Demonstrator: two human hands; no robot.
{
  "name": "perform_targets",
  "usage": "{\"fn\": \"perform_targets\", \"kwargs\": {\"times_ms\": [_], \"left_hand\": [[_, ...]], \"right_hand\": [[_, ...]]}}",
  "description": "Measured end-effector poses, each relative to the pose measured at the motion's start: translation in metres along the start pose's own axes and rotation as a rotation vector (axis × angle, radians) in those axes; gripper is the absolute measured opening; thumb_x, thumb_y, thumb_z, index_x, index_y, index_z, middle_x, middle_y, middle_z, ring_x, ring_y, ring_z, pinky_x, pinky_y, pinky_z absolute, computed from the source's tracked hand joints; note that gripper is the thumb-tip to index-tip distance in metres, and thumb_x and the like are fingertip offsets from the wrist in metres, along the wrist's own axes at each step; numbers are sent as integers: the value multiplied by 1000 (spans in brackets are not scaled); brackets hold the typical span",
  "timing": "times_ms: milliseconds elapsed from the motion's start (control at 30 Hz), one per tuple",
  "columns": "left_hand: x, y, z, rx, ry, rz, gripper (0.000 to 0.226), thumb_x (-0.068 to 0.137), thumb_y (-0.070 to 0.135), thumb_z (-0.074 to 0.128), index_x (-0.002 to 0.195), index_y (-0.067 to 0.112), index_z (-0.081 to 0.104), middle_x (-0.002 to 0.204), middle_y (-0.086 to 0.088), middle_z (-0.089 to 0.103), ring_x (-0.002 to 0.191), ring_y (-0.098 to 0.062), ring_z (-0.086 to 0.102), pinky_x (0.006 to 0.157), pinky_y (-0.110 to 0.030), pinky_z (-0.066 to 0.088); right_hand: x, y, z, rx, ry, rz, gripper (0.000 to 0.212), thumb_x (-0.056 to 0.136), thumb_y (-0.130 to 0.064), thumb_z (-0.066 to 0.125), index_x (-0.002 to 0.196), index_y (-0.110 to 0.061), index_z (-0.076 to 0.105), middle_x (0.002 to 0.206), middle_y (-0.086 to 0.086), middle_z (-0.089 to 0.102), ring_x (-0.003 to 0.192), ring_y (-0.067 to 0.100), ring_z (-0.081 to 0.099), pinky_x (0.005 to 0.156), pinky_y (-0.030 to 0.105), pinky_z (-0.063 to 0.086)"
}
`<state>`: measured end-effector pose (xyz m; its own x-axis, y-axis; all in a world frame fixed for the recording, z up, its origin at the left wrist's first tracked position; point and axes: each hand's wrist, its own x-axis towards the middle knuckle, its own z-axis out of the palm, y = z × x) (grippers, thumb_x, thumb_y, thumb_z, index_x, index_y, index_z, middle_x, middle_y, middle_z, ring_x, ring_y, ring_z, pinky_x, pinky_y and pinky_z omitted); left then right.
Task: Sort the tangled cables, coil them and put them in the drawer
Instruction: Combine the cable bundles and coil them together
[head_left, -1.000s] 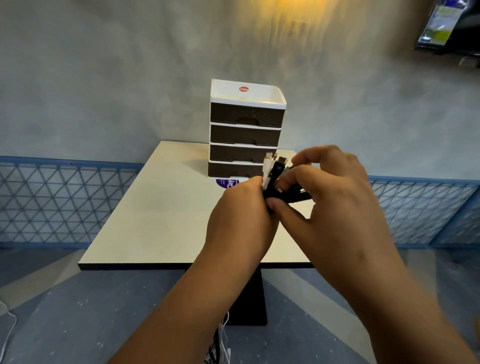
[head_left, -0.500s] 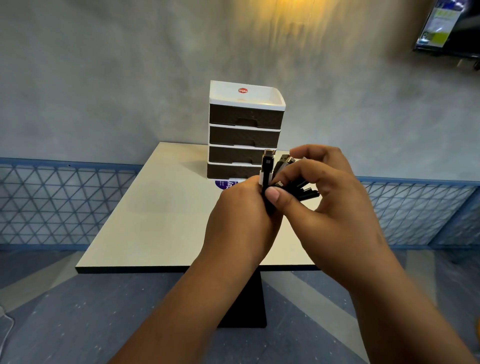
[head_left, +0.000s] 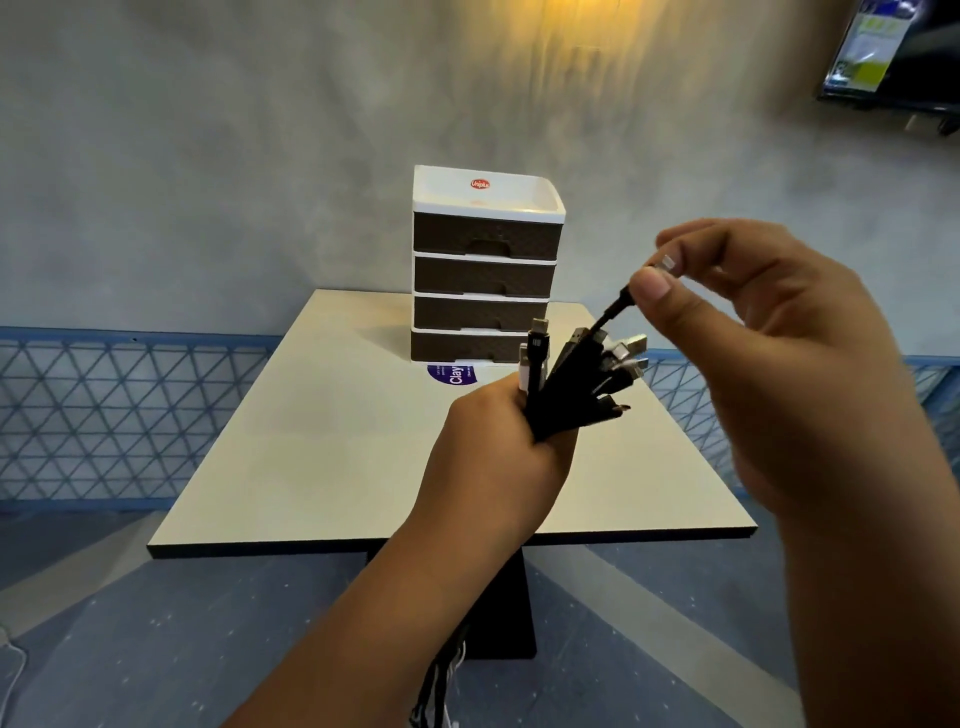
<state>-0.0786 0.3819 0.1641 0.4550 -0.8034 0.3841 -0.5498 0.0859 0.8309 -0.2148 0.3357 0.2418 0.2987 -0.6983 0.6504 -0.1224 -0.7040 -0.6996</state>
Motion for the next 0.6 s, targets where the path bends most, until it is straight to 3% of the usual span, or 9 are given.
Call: {"fn": "perform_targets", "kwargs": {"times_ms": [100,167,267,367,433,533,600], "left_hand": [[4,5,2,-275,-57,-131,43,93,36,63,56,19,48,41,7,37,39,-10,28,43,-25,25],[7,9,-1,-617,-140,-254,51,95,39,60,52,21,38,47,6,27,41,-11,19,43,-22,17],[15,15,-13,-911,-257,-278,47,94,45,54,61,21,30,52,2,19,39,-9,16,41,-19,15],[27,26,-22,-1156,-339,-230,36,91,46,49,69,18,44,54,3,19,34,-4,19,36,-16,17],[36,34,-25,-1249,-370,-191,30,95,42,46,80,17,55,53,7,25,35,-1,23,36,-14,19],[50,46,-32,-1295,-366,-144,24,99,36,43,97,18,60,56,9,35,39,1,32,39,-11,30],[59,51,-37,-1326,-363,-133,23,102,34,41,100,19,59,56,10,38,38,1,34,37,-10,30]], "right_hand": [[0,3,0,120,-23,27,11,85,-38,66,89,-28,65,100,-11,69,99,3,64,91,37,53],[-8,17,6,344,21,68,10,90,-33,63,96,-25,61,94,-15,70,94,2,66,86,32,55],[-34,59,23,626,44,269,20,83,-22,55,102,-20,59,108,-1,67,103,21,65,89,40,47],[-70,87,47,576,-367,399,41,78,-32,61,115,-16,59,119,9,66,114,28,62,95,41,48],[-86,88,60,510,-575,421,39,79,-44,66,109,-19,64,106,10,70,102,20,66,88,33,51],[-88,82,66,595,-575,436,21,82,-45,65,82,-24,62,68,11,62,66,23,63,74,37,51],[-87,80,63,650,-578,409,14,84,-41,63,77,-29,59,59,9,54,54,23,55,68,36,50]]}}
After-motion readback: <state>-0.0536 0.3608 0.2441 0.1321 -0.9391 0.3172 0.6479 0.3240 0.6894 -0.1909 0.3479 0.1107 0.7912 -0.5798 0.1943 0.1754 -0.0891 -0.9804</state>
